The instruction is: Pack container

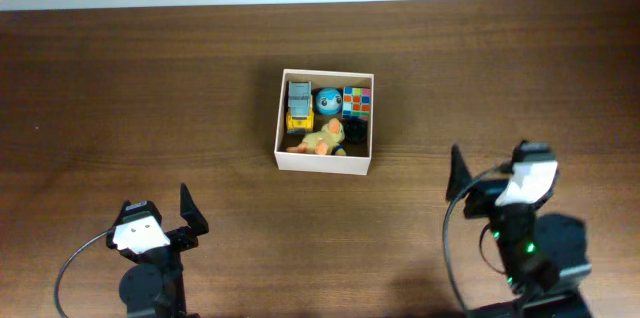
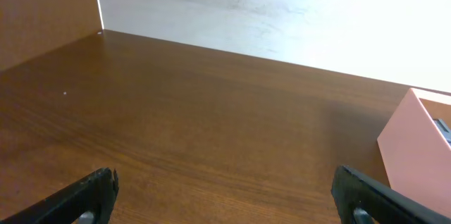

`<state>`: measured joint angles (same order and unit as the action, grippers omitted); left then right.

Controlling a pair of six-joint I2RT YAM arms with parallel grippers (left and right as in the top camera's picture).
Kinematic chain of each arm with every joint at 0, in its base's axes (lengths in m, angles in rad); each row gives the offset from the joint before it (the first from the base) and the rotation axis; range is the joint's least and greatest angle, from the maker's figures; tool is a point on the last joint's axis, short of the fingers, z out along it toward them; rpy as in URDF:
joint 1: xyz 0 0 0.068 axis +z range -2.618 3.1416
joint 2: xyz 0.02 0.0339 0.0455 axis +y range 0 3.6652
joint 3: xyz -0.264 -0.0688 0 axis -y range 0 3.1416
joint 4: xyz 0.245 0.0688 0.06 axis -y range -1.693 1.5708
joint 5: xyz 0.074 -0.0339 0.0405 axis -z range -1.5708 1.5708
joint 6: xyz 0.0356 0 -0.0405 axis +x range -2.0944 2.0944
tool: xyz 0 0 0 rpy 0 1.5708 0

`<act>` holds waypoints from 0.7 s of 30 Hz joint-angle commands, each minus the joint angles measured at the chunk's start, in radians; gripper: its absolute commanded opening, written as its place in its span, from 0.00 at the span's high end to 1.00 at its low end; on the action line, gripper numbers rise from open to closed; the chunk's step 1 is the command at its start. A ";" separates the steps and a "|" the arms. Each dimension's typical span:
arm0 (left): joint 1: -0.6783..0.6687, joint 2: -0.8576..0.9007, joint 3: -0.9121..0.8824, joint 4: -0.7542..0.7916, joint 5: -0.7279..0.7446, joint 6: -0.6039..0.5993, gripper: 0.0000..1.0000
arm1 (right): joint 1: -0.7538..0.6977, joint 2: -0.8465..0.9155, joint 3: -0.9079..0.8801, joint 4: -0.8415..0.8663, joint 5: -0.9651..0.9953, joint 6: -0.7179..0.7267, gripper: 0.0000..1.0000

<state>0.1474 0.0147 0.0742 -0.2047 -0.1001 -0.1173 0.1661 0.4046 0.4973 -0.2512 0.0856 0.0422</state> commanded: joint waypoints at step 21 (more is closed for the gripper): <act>0.006 -0.009 -0.013 0.003 0.018 0.002 0.01 | -0.096 -0.336 -0.264 -0.020 -0.139 -0.020 0.01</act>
<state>0.1474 0.0147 0.0742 -0.2050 -0.1001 -0.1173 0.0780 0.0933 0.2638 -0.2749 -0.0406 0.0250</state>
